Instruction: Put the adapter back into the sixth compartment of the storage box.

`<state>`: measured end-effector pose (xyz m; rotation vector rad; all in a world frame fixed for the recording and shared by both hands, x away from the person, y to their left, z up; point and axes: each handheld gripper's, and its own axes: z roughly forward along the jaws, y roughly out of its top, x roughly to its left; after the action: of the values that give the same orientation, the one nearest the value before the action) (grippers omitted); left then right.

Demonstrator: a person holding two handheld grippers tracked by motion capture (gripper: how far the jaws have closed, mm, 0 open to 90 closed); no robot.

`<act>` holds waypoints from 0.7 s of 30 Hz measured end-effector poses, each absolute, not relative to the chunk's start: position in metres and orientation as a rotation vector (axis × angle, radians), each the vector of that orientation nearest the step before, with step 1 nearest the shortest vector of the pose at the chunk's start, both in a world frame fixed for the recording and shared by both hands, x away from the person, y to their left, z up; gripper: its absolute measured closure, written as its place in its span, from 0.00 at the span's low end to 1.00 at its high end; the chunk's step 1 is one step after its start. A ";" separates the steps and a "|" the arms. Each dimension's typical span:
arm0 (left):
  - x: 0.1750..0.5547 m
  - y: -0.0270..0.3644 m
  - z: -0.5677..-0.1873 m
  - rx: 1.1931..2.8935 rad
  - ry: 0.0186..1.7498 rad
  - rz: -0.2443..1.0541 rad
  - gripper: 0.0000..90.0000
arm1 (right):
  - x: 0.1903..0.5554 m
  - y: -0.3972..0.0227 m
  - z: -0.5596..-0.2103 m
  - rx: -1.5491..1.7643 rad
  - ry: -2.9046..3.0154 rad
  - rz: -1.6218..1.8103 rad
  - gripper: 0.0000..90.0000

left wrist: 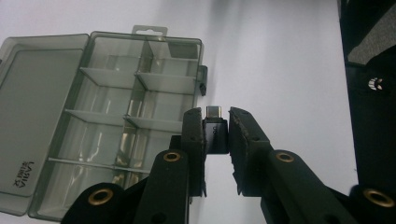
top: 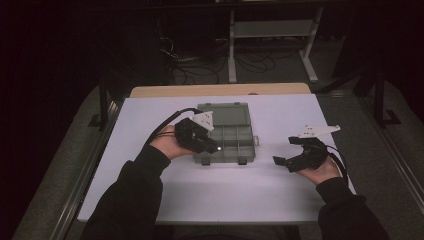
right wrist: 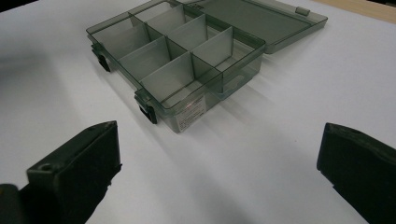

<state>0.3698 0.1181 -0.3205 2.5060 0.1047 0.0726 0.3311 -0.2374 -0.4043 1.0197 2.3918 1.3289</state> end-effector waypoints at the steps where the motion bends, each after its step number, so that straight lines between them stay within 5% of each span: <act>1: 0.370 0.118 -0.321 2.506 0.105 0.073 0.85 | 0.331 -0.237 -0.404 1.020 2.392 1.329 0.00; 21: 0.400 0.120 -0.340 2.496 0.202 0.054 0.85 | 0.331 -0.237 -0.405 1.014 2.399 1.330 0.00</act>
<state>0.3995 0.1200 -0.3404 2.4957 0.2016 0.0537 0.3312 -0.2371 -0.4046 1.0139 2.3987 1.3298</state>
